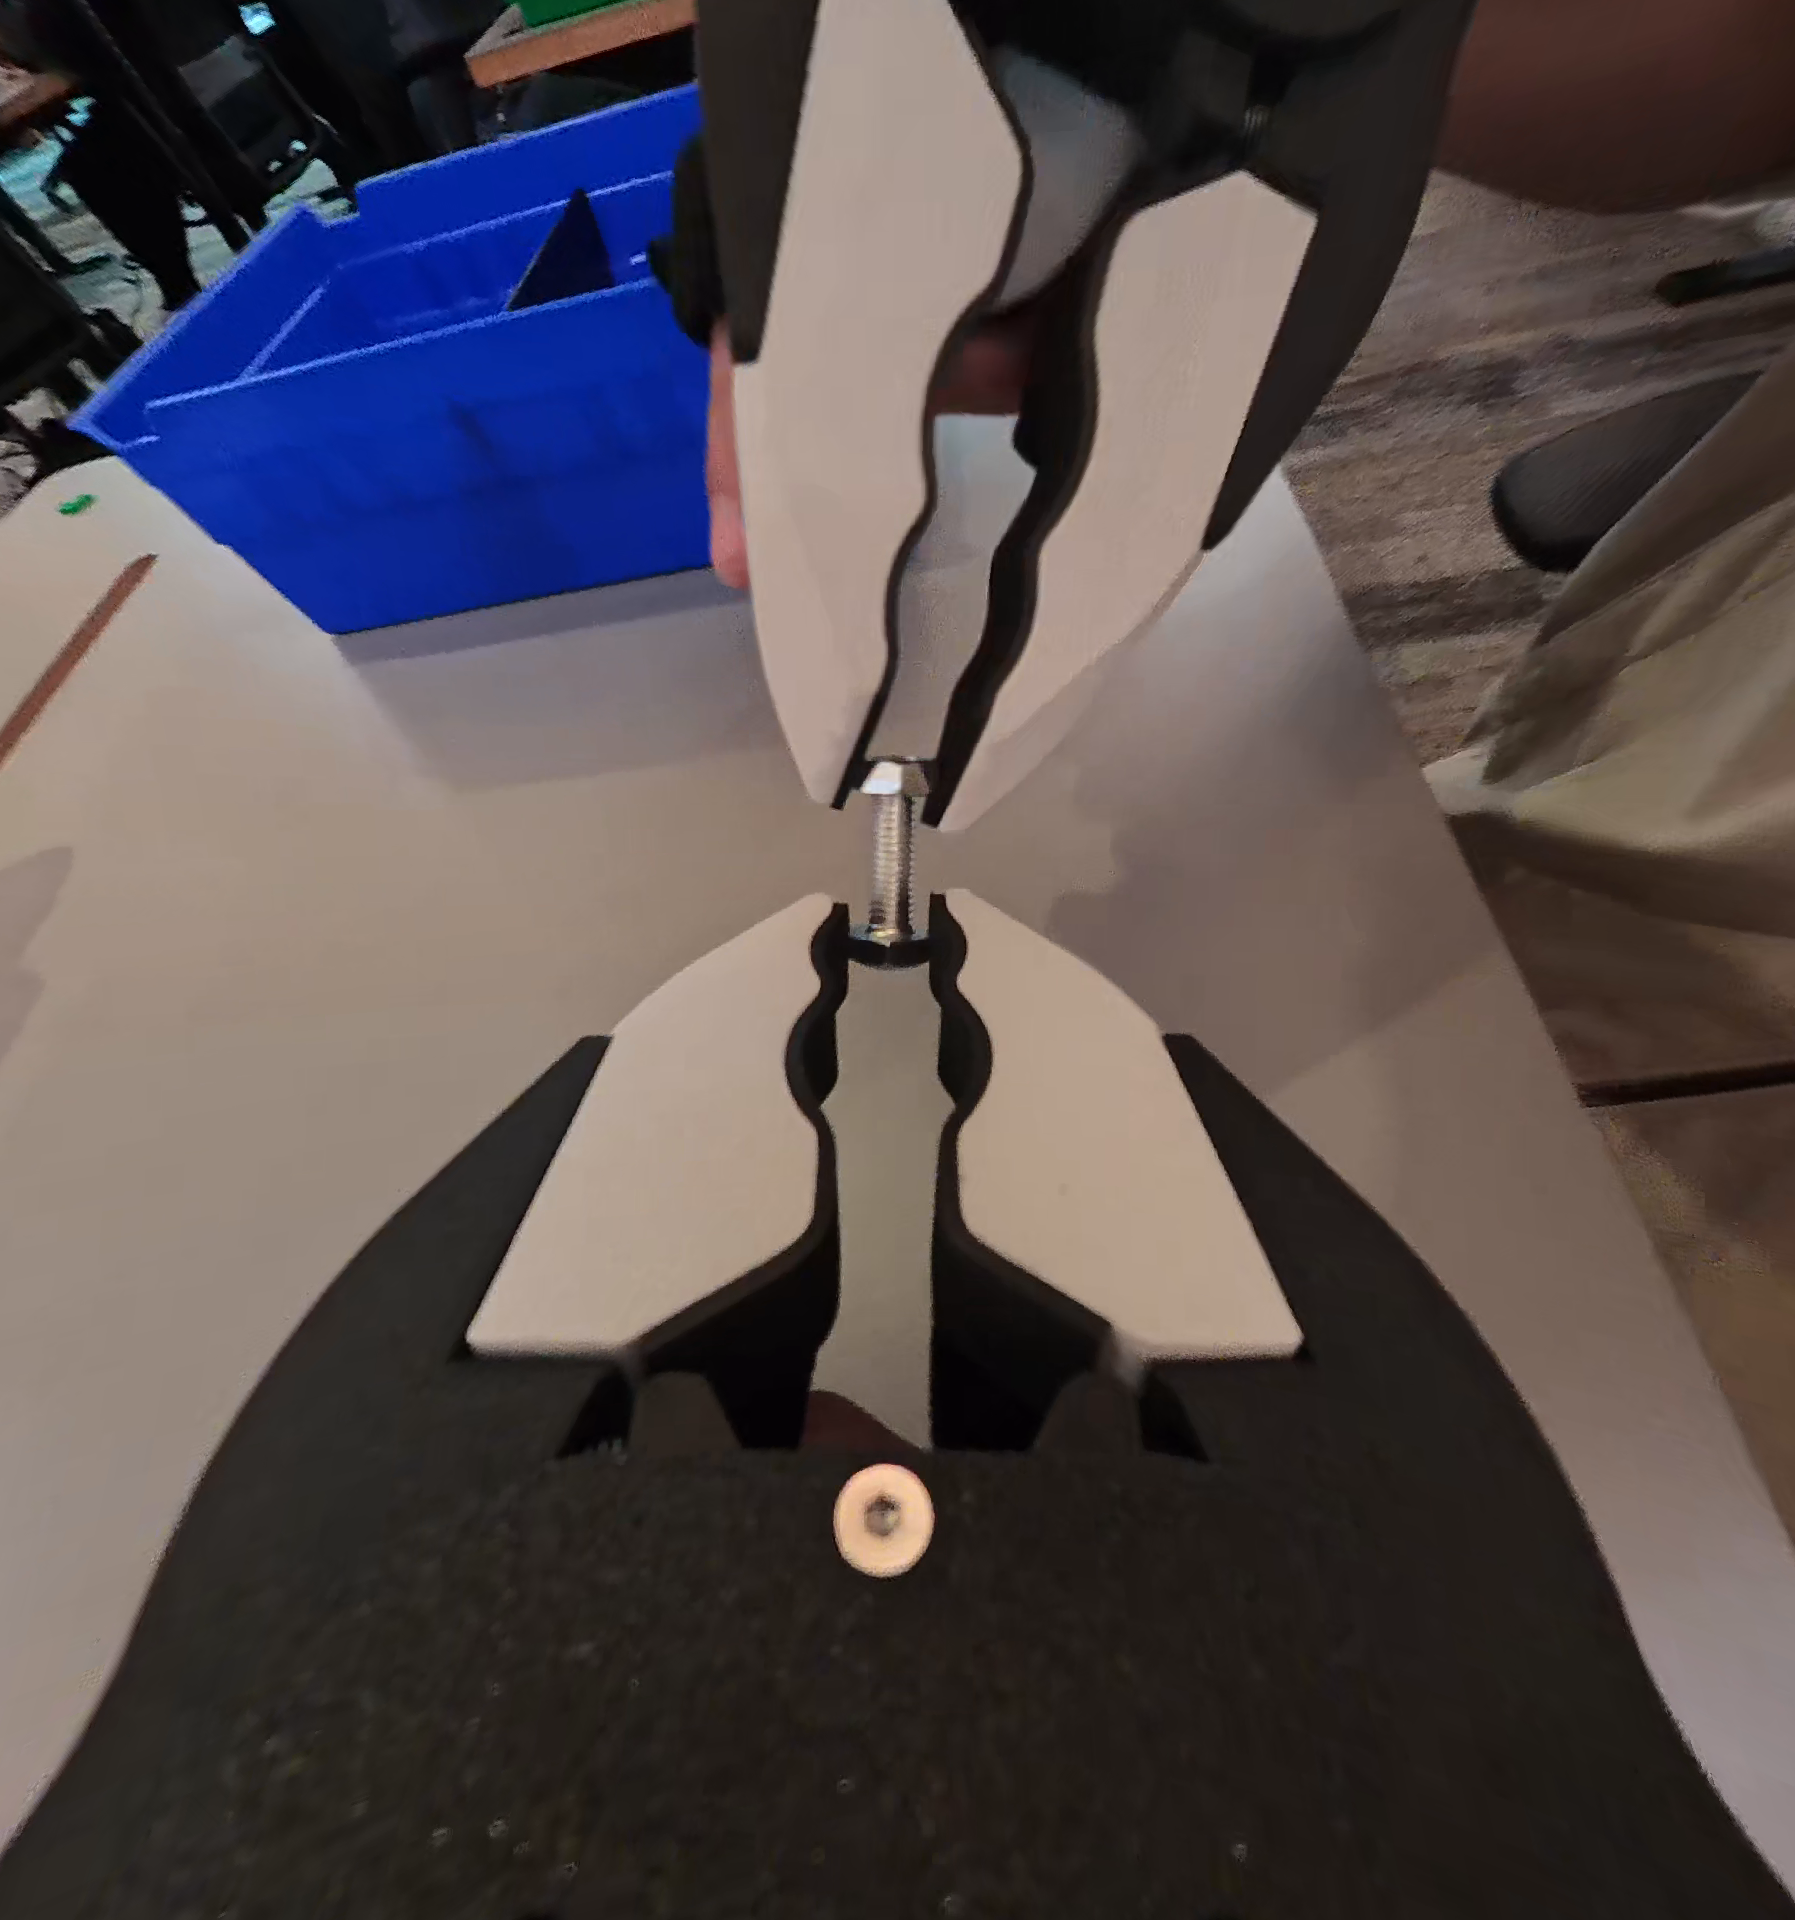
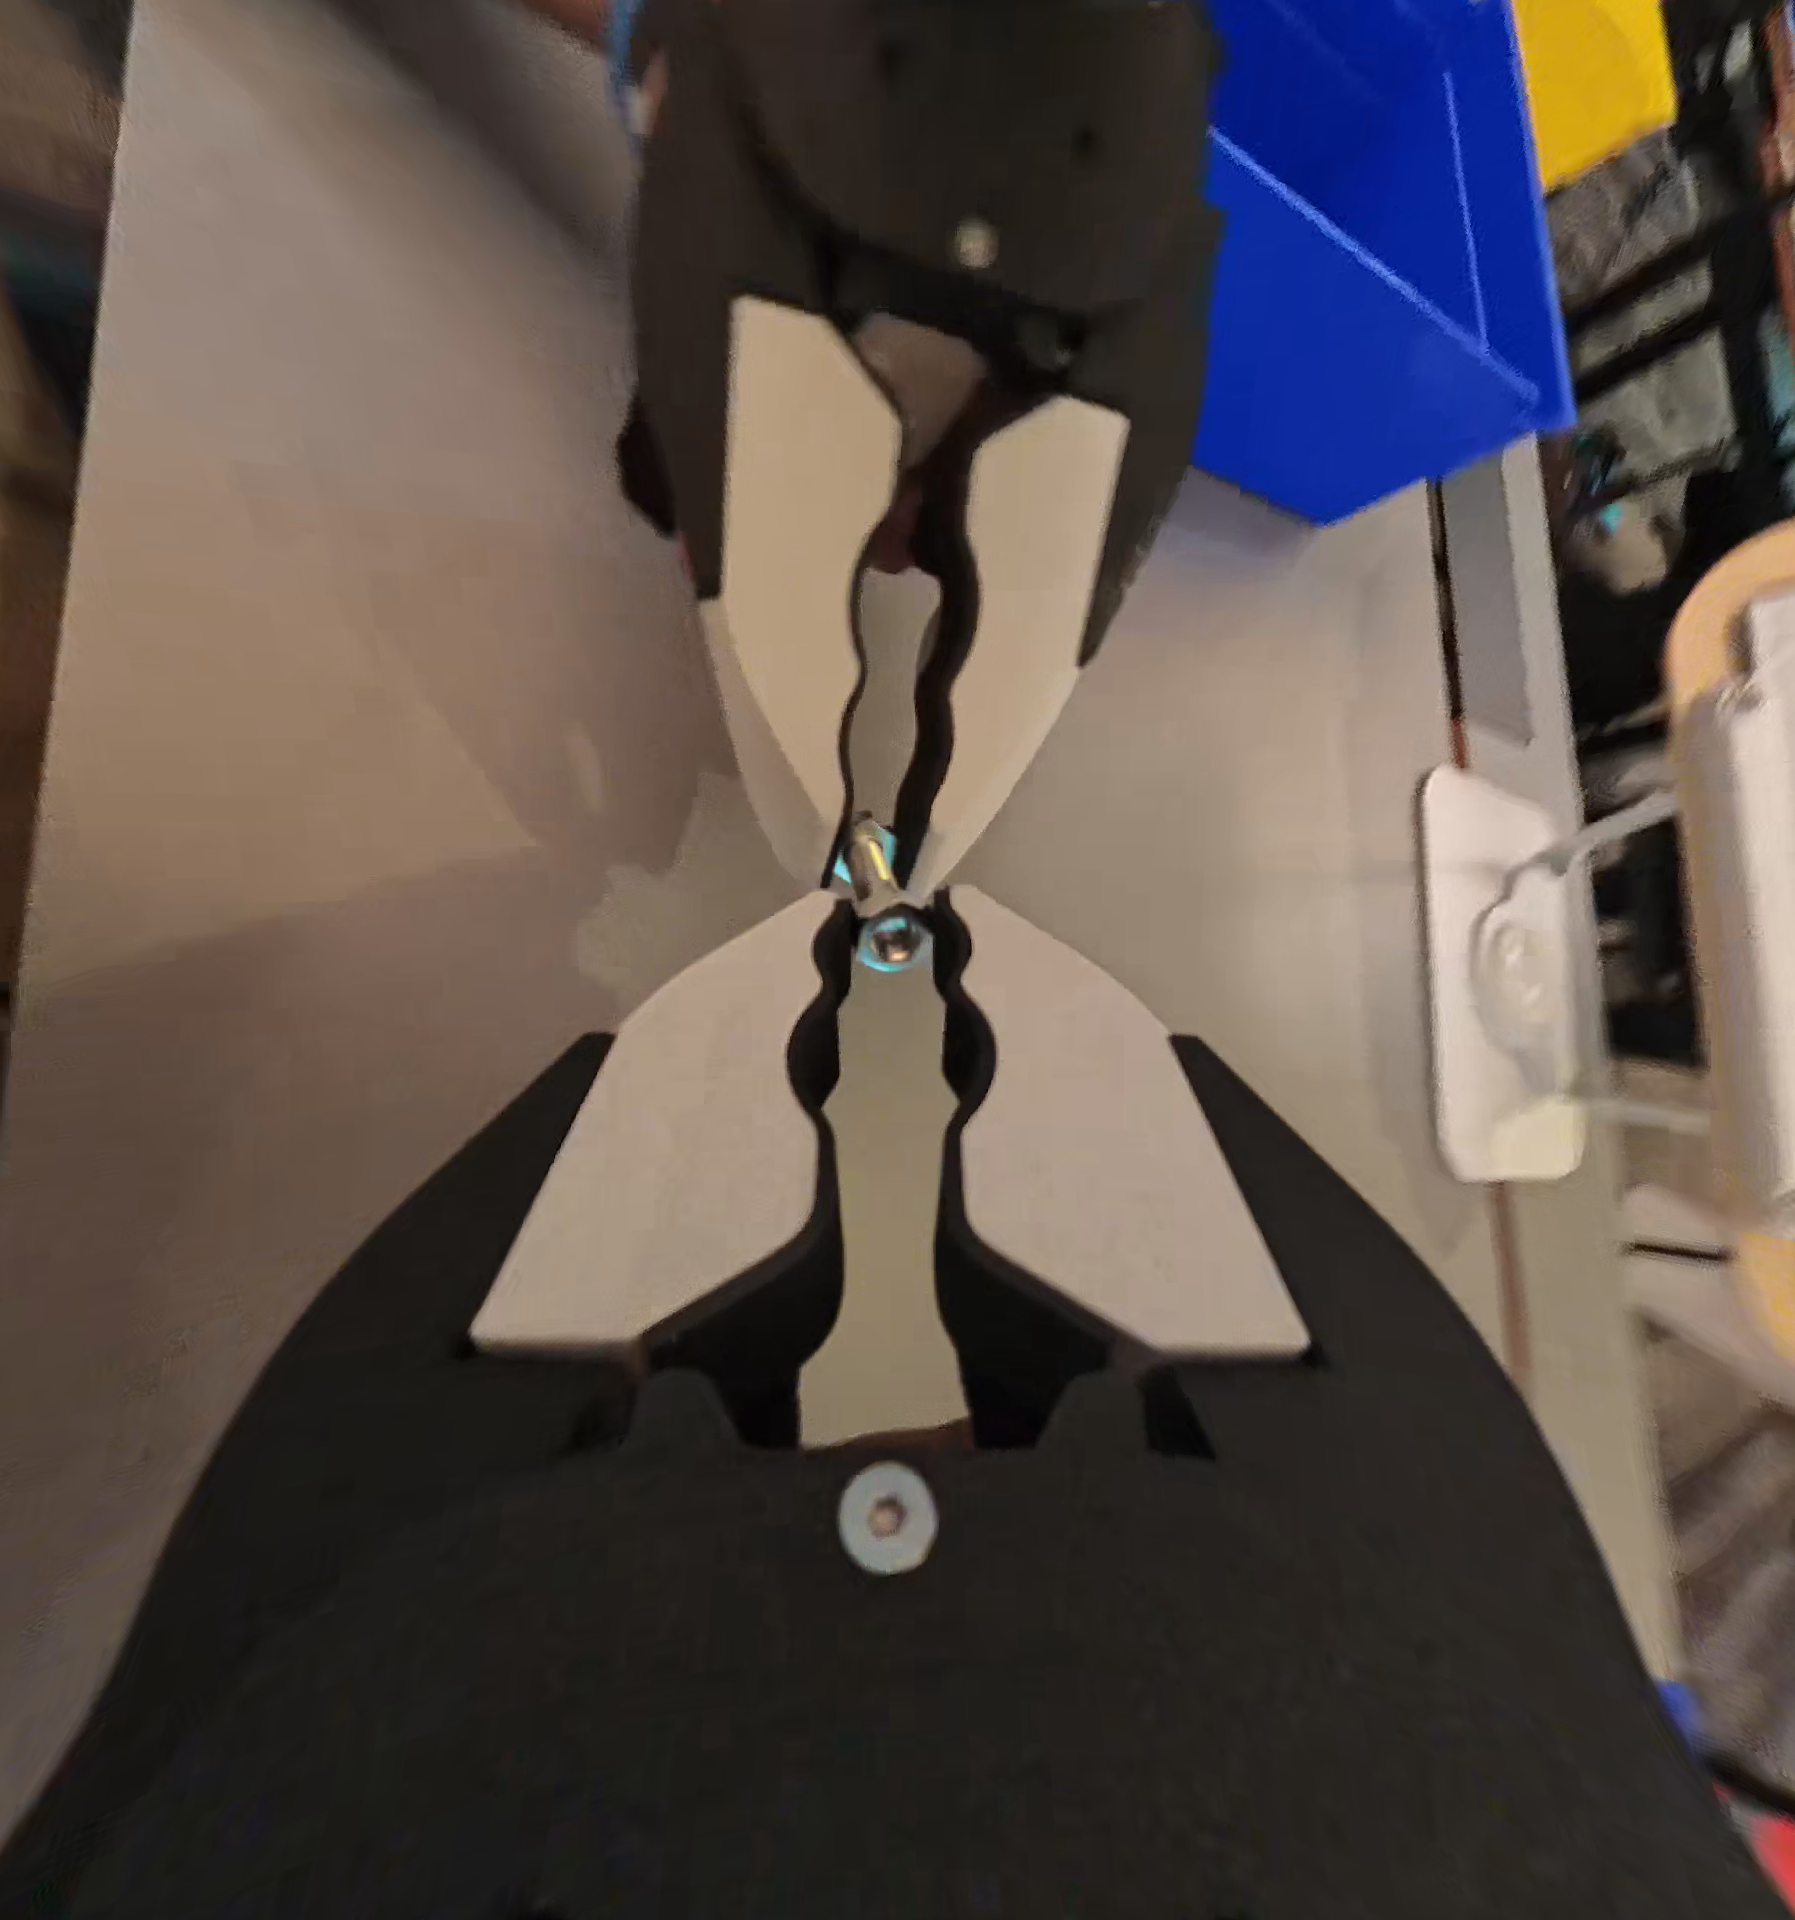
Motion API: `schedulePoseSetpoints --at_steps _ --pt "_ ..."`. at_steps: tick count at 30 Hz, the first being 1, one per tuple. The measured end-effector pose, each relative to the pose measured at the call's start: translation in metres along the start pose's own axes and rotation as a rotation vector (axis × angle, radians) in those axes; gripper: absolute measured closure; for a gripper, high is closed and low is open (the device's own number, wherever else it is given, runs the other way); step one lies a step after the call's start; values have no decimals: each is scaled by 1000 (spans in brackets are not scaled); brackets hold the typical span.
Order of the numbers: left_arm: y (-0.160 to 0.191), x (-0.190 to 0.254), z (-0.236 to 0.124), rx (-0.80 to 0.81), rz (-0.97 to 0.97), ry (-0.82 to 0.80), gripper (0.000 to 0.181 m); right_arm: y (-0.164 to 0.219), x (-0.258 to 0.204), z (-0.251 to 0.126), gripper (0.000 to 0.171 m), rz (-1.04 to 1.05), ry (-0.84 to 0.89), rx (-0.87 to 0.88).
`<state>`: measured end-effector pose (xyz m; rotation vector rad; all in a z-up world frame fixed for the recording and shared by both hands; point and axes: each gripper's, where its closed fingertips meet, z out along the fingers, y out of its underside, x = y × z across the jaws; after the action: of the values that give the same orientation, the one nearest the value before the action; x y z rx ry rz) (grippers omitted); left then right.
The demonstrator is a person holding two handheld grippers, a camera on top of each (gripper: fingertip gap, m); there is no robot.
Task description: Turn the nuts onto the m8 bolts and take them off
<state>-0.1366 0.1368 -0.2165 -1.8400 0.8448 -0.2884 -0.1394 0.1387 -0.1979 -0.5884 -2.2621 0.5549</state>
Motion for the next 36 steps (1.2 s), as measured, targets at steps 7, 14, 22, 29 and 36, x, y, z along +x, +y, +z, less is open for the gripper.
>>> schedulePoseSetpoints --at_steps 7,14,22,29,36 --pt "0 -3 -6 25 -86 65 167 -5 6 -12 157 -251 7 26" --pt "-21 -73 -33 201 -158 -312 167 16 60 -17 156 408 284 172" --pt "13 -105 -69 53 -374 -884 167 48 77 2 157 991 649 266" --pt "43 -94 -88 78 -480 -1036 167 59 75 4 156 992 779 270" --pt "40 -94 -89 98 -446 -1055 167 58 73 5 156 1000 764 279"
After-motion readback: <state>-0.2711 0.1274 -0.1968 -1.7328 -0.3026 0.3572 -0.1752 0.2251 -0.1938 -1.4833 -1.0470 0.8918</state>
